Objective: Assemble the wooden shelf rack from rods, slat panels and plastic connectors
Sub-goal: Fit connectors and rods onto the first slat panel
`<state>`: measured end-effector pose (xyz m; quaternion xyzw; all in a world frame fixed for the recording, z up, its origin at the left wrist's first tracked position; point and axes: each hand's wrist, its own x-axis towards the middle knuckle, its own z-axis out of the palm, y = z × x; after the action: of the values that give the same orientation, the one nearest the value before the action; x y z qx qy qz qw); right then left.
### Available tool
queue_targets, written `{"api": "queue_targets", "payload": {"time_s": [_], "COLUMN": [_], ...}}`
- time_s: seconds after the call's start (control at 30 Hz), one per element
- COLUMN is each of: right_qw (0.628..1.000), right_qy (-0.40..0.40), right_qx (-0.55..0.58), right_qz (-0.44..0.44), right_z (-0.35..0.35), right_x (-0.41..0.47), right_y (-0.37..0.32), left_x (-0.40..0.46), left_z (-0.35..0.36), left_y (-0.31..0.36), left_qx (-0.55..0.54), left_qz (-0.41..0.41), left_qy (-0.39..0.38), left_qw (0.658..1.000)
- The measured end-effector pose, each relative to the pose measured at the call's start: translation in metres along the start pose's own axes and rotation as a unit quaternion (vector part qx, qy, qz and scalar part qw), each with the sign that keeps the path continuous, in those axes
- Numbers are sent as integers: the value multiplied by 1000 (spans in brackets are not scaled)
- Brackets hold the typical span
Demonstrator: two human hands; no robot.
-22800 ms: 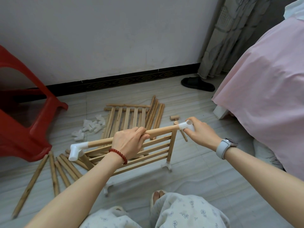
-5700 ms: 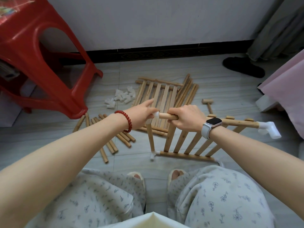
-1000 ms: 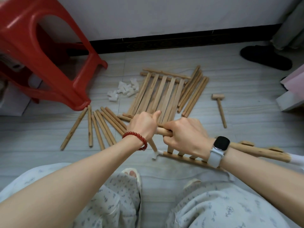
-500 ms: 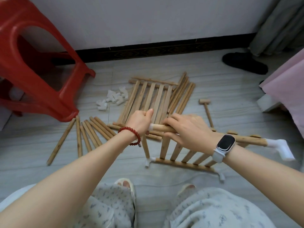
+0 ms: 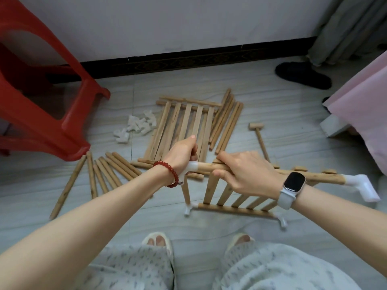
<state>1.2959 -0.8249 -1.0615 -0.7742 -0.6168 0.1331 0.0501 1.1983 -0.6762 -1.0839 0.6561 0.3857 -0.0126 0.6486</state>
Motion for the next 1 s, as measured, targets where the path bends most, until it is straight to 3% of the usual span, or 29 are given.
{"api": "queue_targets", "payload": {"time_s": [0.23, 0.4, 0.47, 0.67, 0.87, 1.0], "right_qw": [1000, 1000, 1000, 995, 985, 987], "right_qy": [9, 7, 7, 12, 76, 91], "right_qx": [-3, 1, 0, -36, -61, -45], "right_qz": [-8, 16, 27, 96, 139, 126], "right_z": [4, 3, 2, -10, 11, 19], "right_x": [3, 13, 16, 13, 9, 23], "right_y": [-1, 5, 10, 28, 28, 19], "left_x": [7, 11, 15, 4, 1, 12], "left_z": [1, 1, 0, 2, 15, -2], "left_y": [-6, 8, 14, 9, 4, -2], "left_qx": [45, 45, 49, 198, 195, 219], "left_qz": [44, 30, 29, 81, 47, 53], "left_qy": [-11, 5, 32, 94, 221, 248], "left_qw": [998, 999, 998, 972, 955, 942]}}
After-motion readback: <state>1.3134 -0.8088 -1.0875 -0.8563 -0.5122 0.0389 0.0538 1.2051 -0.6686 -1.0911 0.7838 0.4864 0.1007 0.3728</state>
